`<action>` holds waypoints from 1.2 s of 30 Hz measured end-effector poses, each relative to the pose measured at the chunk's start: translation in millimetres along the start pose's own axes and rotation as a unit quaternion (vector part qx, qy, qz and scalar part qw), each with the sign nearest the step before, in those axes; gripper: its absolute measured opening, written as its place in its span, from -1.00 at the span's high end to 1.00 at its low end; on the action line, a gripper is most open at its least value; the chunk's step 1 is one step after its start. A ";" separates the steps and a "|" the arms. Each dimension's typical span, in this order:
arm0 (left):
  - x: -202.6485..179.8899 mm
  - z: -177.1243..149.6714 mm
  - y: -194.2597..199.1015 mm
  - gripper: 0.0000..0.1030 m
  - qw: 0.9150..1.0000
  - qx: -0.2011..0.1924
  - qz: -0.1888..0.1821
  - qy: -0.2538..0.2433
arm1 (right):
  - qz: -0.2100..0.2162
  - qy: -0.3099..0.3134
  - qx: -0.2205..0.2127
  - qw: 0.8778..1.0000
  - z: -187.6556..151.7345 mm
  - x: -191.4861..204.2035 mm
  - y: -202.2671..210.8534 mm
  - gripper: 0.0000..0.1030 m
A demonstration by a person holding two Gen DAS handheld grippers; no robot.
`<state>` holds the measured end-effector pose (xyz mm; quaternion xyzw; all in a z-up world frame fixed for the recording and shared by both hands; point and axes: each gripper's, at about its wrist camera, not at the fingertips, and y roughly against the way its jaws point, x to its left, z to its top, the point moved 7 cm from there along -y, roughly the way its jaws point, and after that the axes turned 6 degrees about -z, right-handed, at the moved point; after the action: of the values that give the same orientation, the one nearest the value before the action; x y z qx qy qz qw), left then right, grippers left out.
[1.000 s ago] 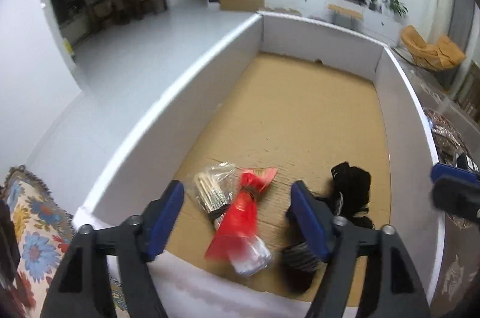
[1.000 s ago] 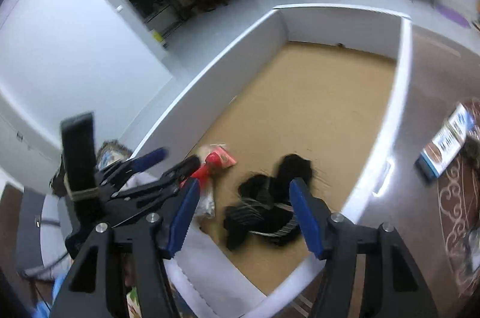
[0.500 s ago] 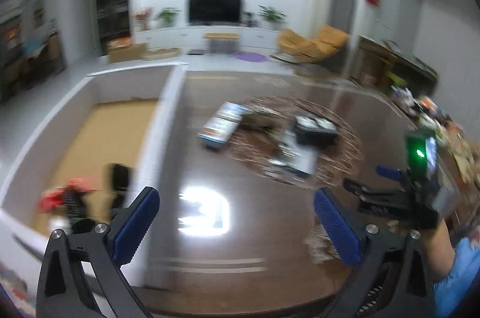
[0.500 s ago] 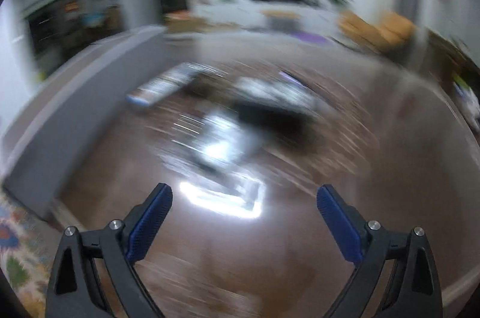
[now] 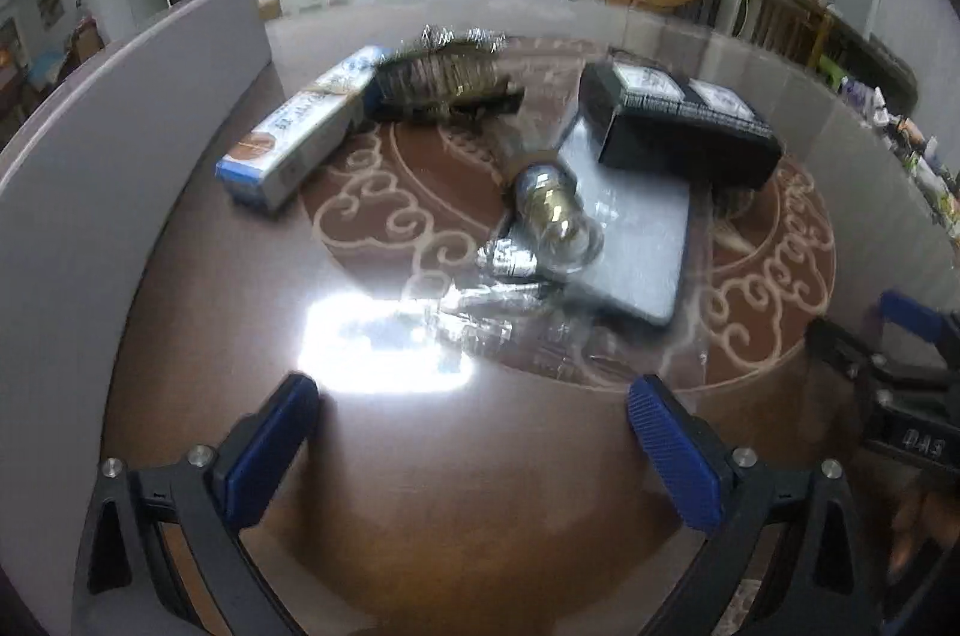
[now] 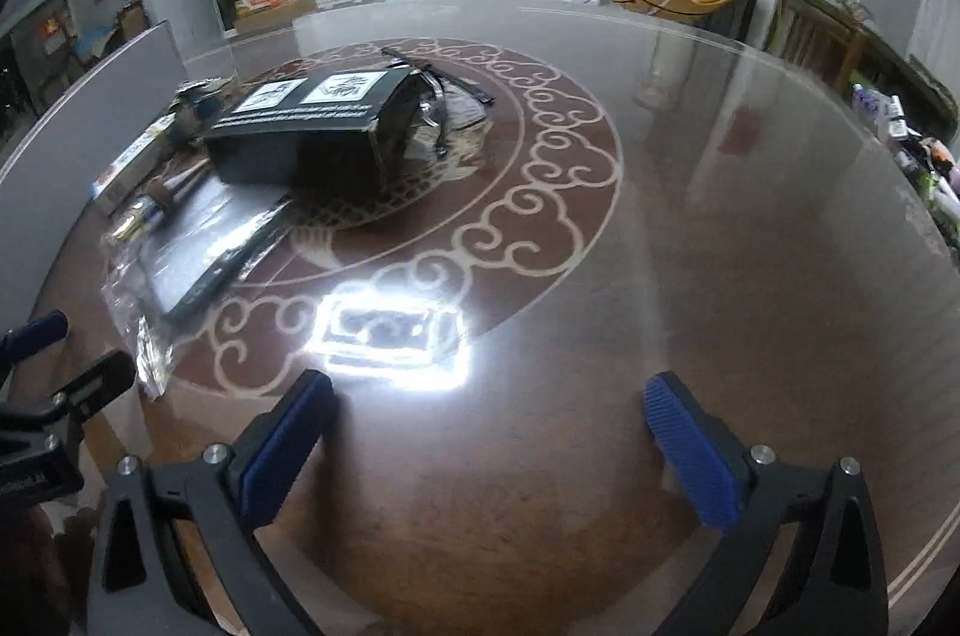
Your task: Organize objects
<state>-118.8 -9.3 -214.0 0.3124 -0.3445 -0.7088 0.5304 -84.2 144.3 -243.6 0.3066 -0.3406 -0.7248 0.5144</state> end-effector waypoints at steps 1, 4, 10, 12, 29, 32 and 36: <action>-1.1 1.1 -1.0 -1.00 1.000 0.000 -0.002 0.000 | 0.000 0.000 0.000 1.000 -0.1 -1.0 1.9 -1.00; -0.6 -0.9 1.8 -1.00 1.000 -0.001 -0.003 0.000 | 0.000 0.000 0.000 1.000 0.3 -1.0 0.4 -1.00; -0.8 -3.4 3.2 -1.00 1.000 -0.003 -0.002 0.001 | 0.000 0.000 0.000 1.000 0.5 0.0 -1.5 -1.00; -0.7 -3.9 3.3 -1.00 1.000 -0.003 -0.002 0.001 | 0.000 0.000 0.000 1.000 0.4 -0.5 -0.6 -1.00; -0.9 -4.9 3.8 -1.00 1.000 -0.003 -0.002 0.000 | 0.000 0.000 0.000 1.000 -1.2 -1.0 -2.5 -1.00; -1.0 -5.0 3.9 -1.00 1.000 -0.003 -0.002 0.000 | 0.000 0.000 0.000 1.000 -1.4 -1.2 -2.7 -1.00; -0.5 -4.5 3.9 -1.00 1.000 -0.003 -0.002 0.000 | 0.000 0.000 -0.001 1.000 -1.7 -1.8 -1.7 -1.00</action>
<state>-112.9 -10.3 -213.3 0.3118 -0.3417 -0.7111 0.5295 -83.3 146.1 -245.8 0.3066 -0.3400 -0.7249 0.5148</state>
